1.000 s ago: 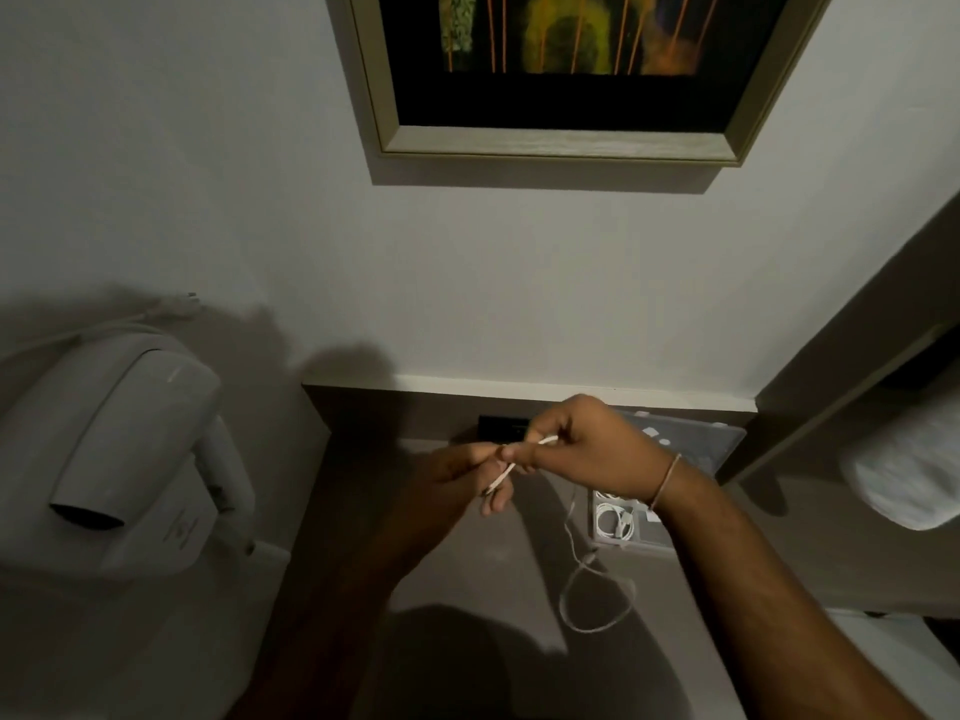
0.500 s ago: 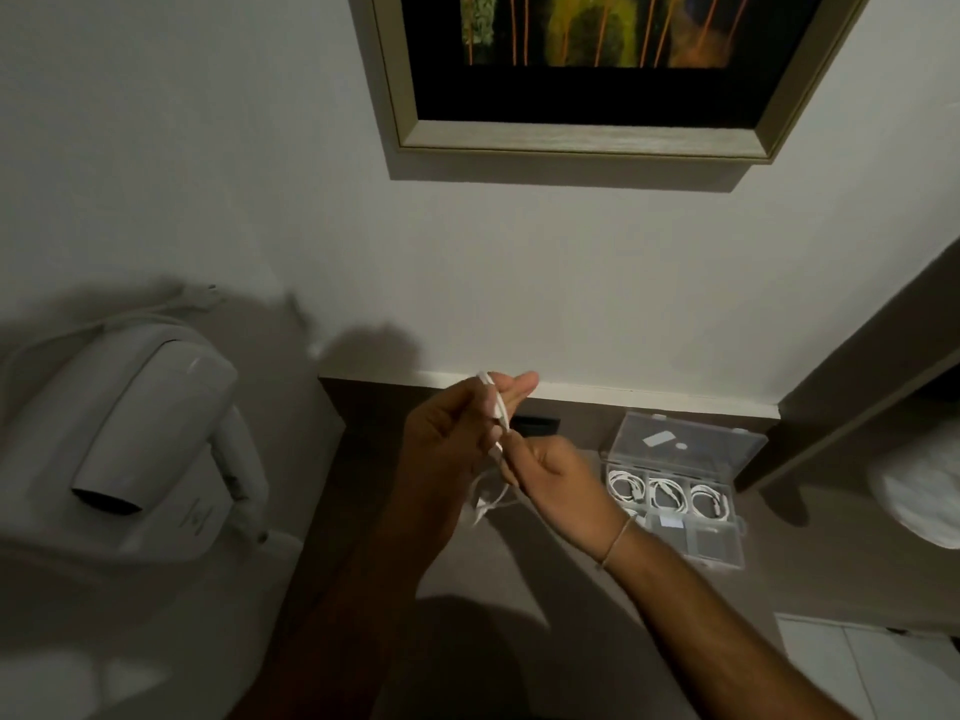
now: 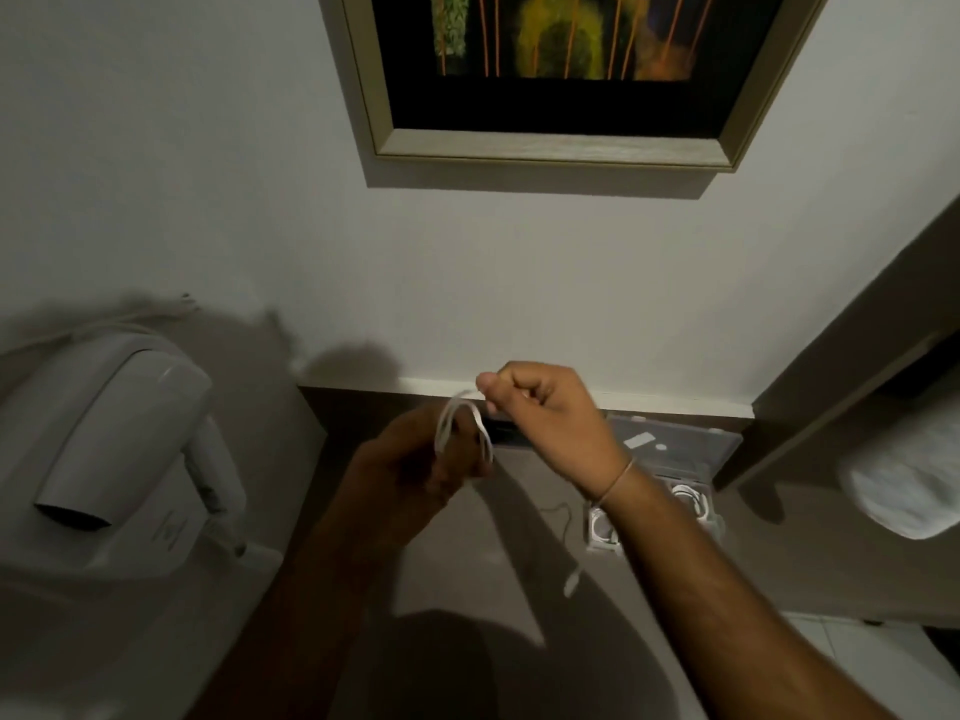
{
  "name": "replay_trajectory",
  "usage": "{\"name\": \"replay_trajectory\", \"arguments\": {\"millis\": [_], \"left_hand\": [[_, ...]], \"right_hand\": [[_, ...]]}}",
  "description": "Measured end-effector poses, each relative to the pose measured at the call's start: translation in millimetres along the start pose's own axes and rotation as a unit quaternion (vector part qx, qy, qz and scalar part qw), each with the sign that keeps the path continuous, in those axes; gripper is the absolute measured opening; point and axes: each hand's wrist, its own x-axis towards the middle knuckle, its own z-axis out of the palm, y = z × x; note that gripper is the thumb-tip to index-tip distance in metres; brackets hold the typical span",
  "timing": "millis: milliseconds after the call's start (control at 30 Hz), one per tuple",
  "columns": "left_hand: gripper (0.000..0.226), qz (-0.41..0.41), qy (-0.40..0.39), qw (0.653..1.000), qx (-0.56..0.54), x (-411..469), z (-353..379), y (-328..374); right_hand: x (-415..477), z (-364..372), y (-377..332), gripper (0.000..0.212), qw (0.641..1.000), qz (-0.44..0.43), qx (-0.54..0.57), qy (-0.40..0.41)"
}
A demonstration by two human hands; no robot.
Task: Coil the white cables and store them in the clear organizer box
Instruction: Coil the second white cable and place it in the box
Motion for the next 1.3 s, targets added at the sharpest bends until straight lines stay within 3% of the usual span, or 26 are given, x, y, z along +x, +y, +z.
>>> {"name": "replay_trajectory", "arguments": {"millis": [100, 167, 200, 267, 333, 400, 433, 533, 600, 700, 767, 833, 900, 967, 1033, 1067, 1133, 1167, 1300], "left_hand": [[0.036, 0.053, 0.073, 0.981, -0.173, 12.5, -3.1, 1.7], [0.033, 0.089, 0.183, 0.965, -0.166, 19.6, -7.2, -5.0], [0.035, 0.101, 0.229, 0.962, -0.109, 21.6, -7.6, -7.6], [0.038, 0.12, 0.269, 0.946, 0.133, 23.1, -5.0, -10.4], [0.038, 0.145, 0.24, 0.871, 0.402, 24.7, 0.3, -14.1], [0.031, 0.155, 0.205, 0.798, 0.545, 25.1, 6.6, -14.0], [0.03, 0.146, 0.196, 0.801, 0.546, 24.5, 7.5, -12.8], [0.035, 0.042, 0.141, 0.927, 0.345, 20.1, 5.4, -1.4], [0.036, -0.002, 0.097, 0.978, 0.183, 20.4, 6.6, 5.5], [0.044, 0.045, 0.073, 0.996, -0.01, 33.2, 11.1, 10.1], [0.042, 0.091, 0.148, 0.977, -0.124, 41.2, 7.7, 11.2], [0.039, 0.124, 0.234, 0.961, -0.076, 43.5, 1.4, 7.3], [0.041, 0.134, 0.277, 0.936, 0.168, 40.3, 1.0, -1.7], [0.04, 0.138, 0.241, 0.88, 0.384, 34.6, 7.1, -10.9], [0.037, 0.143, 0.173, 0.849, 0.479, 31.8, 7.6, -15.2], [0.035, 0.12, 0.14, 0.87, 0.457, 31.7, 7.4, -14.6], [0.03, 0.043, 0.074, 0.95, 0.301, 32.9, 8.5, -6.3], [0.031, 0.015, 0.054, 0.973, 0.224, 34.0, 8.4, -0.8], [0.04, -0.039, 0.011, 0.995, 0.088, 38.7, 1.1, 14.7]], "right_hand": [[-20.6, 29.2, 28.9, 0.045, 0.998, 0.059, 0.014, 0.003], [-38.8, 40.7, 37.2, 0.044, 0.997, 0.065, -0.008, -0.027], [-45.7, 41.8, 35.6, 0.044, 0.997, 0.062, -0.027, -0.044], [-48.5, 32.5, 23.2, 0.039, 0.991, 0.032, -0.099, -0.082], [-37.4, 11.8, 2.7, 0.031, 0.967, -0.019, -0.215, -0.135], [-19.3, -15.4, -21.6, 0.024, 0.946, -0.047, -0.281, -0.154], [-9.7, -30.8, -31.9, 0.024, 0.948, -0.051, -0.278, -0.143], [16.3, -65.9, -46.4, 0.027, 0.972, -0.056, -0.214, -0.078], [26.4, -60.0, -35.0, 0.023, 0.987, -0.045, -0.143, -0.059], [13.8, -10.5, -3.7, 0.038, 0.999, 0.018, -0.041, -0.03], [-11.9, 19.9, 17.5, 0.041, 0.998, 0.053, -0.015, -0.043], [-35.9, 31.7, 27.0, 0.042, 0.995, 0.05, -0.047, -0.07], [-41.2, 20.8, 17.7, 0.04, 0.987, 0.005, -0.133, -0.092], [-29.3, -5.2, -3.7, 0.038, 0.97, -0.053, -0.213, -0.102], [-10.4, -36.7, -25.7, 0.035, 0.964, -0.068, -0.235, -0.102], [-1.1, -49.9, -34.1, 0.031, 0.966, -0.069, -0.227, -0.099], [12.4, -59.4, -40.7, 0.022, 0.98, -0.068, -0.16, -0.1], [16.2, -54.9, -38.9, 0.019, 0.988, -0.064, -0.102, -0.101], [11.7, -19.7, -10.2, 0.041, 0.999, -0.011, 0.044, -0.025]]}}
